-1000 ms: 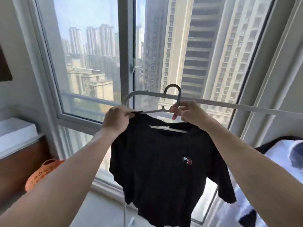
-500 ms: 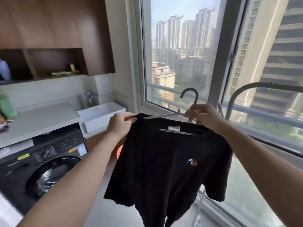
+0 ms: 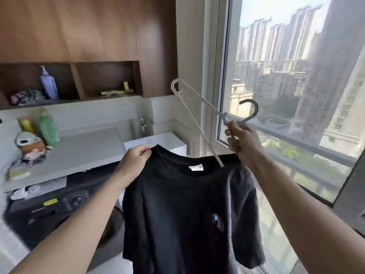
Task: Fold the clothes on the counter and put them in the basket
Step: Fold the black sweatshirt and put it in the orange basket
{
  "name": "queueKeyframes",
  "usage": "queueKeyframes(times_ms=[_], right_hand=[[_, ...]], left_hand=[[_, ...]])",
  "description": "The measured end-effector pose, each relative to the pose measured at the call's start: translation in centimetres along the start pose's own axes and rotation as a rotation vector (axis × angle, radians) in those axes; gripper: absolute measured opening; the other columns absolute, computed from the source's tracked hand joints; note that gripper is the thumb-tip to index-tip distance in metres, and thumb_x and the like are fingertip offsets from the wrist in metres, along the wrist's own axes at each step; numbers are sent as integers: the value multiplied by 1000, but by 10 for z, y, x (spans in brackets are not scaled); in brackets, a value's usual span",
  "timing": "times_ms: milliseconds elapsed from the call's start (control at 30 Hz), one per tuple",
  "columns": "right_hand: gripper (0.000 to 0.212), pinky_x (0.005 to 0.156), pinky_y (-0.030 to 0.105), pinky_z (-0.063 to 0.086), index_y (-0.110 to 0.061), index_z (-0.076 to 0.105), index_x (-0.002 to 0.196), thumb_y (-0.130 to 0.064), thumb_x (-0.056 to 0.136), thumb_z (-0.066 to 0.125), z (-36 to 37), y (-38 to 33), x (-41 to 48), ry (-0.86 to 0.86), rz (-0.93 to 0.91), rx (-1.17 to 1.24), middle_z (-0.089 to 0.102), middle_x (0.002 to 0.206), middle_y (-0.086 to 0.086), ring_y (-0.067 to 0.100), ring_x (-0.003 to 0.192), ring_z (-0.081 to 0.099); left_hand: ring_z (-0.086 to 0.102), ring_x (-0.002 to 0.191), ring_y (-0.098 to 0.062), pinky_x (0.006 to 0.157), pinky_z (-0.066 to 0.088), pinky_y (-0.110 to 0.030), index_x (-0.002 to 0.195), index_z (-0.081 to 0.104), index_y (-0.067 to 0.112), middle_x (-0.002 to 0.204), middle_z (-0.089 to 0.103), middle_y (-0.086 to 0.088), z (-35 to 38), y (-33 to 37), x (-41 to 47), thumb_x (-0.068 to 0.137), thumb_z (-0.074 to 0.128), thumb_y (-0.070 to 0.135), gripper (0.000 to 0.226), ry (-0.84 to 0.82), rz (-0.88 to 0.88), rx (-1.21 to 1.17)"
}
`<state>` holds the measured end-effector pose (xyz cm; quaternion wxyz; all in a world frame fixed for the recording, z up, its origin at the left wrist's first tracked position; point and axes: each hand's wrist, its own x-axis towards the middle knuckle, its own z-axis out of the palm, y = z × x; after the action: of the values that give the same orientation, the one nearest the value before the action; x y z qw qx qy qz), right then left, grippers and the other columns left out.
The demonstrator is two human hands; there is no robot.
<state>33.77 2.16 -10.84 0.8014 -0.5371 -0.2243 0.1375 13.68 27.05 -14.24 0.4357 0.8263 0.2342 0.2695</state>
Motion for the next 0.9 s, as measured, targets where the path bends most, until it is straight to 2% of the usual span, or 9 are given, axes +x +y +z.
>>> queueKeyframes(times_ms=[67,167,233,400,500,567,667,800,900], right_hand=[[19,39,18,21,-7,56,107,-25,102,53,31,17,45,-64,17,53,52,69,1,7,41,26],[22,41,20,20,-7,59,109,-27,101,56,79,46,102,-132,50,94,54,74,2,9,44,25],[25,44,23,18,-5,60,112,-27,101,56,113,69,141,-142,48,91,56,75,2,10,46,26],[20,48,23,26,-7,59,113,-22,103,51,192,120,233,-154,70,183,59,75,0,9,50,34],[16,49,21,33,-10,55,117,-12,104,45,234,140,294,-164,46,151,61,79,0,9,52,39],[15,50,22,36,-14,59,107,-9,102,47,257,149,337,-144,0,26,63,84,1,9,52,44],[21,54,25,39,-20,66,86,-9,99,53,281,163,398,-121,-75,-327,66,85,2,12,58,53],[22,68,27,51,-21,70,77,-9,94,65,294,213,462,-150,-156,-738,71,76,-2,20,74,67],[24,83,34,56,-31,69,76,-12,90,64,294,261,504,-172,-137,-1056,75,86,-2,24,86,70]], left_hand=[[63,85,-10,80,44,-33,92,71,25,78,69,18,-9,-5,26,100,54,32,20,4,24,11],[66,91,-10,87,47,-33,87,72,26,88,73,13,-30,-24,64,94,64,36,15,27,50,58],[66,96,-5,90,46,-30,85,72,28,92,74,14,-47,-43,95,92,67,36,11,57,52,71],[62,86,11,77,39,-8,80,70,31,85,71,25,-85,-96,175,94,66,27,14,59,53,132],[60,83,13,71,37,-3,83,69,29,84,71,21,-105,-125,232,96,63,28,14,100,63,139],[61,86,8,74,39,-8,87,70,27,89,71,16,-117,-140,274,97,60,29,14,105,73,139],[62,94,-2,86,44,-25,91,70,25,93,71,13,-134,-154,336,98,58,32,15,83,101,171],[64,95,-3,90,45,-25,91,71,23,94,72,13,-142,-177,410,95,62,32,13,32,116,192],[63,94,-1,86,43,-17,89,72,25,92,72,14,-139,-198,459,94,64,32,11,-13,100,251]])
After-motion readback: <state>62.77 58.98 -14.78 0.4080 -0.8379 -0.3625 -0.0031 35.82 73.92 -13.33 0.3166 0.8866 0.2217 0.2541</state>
